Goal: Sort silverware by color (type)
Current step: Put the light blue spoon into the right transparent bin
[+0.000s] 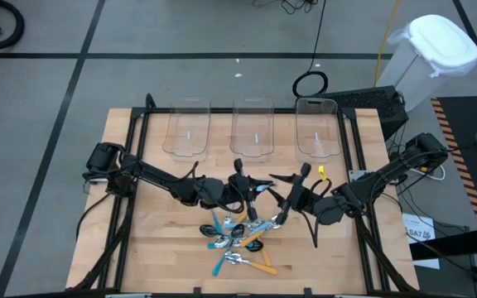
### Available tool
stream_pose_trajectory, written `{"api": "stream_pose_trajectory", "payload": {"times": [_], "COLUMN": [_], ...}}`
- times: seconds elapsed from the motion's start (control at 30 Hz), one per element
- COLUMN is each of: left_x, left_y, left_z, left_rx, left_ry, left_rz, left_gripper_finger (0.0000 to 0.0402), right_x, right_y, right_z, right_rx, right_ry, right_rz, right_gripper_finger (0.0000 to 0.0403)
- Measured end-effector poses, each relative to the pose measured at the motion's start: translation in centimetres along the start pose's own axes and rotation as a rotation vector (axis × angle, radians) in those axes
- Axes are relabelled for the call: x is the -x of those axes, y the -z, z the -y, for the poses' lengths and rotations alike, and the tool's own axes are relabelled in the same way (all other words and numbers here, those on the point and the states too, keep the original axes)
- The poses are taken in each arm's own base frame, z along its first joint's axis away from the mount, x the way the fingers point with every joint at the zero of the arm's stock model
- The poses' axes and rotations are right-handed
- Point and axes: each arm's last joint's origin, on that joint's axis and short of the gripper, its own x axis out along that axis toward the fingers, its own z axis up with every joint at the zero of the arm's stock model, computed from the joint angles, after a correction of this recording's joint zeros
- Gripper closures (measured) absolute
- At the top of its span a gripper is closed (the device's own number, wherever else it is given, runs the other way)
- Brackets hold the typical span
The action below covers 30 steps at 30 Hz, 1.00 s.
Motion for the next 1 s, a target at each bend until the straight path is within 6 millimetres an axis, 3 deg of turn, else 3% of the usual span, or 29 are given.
{"api": "stream_pose_trajectory", "payload": {"times": [0.27,1.0], "left_x": [-0.4,-0.9], "left_y": [1.2,1.8], "left_z": [-0.7,-1.9], "left_rx": [0.019,0.113], "left_ry": [-0.019,0.027], "left_rz": [-0.072,-0.146], "left_gripper_finger": [0.0399,0.0399], "right_x": [0.1,0.1], "right_y": [-1.1,-1.3], "right_z": [0.0,-0.1], "right_rx": [-0.006,0.032], "right_ry": [-0.059,-0.094], "right_rz": [0.069,0.093], "right_gripper_finger": [0.0221,0.0290]}}
